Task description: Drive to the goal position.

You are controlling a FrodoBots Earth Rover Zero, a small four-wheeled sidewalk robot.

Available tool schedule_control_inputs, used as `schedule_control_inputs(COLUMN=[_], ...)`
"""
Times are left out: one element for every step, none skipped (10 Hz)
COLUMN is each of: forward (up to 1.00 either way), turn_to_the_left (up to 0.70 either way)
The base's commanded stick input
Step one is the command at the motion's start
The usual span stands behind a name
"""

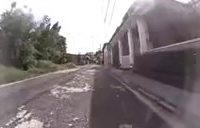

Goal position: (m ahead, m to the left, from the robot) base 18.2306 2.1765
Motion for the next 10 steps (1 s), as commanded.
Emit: schedule_control_inputs(forward=[0.85, 0.85, 0.85, 0.85, 0.85, 0.85, 0.85, 0.85, 0.85, 0.85], turn_to_the_left=[0.00, 0.00, 0.00, 0.00, 0.00, 0.00, 0.00, 0.00, 0.00, 0.03])
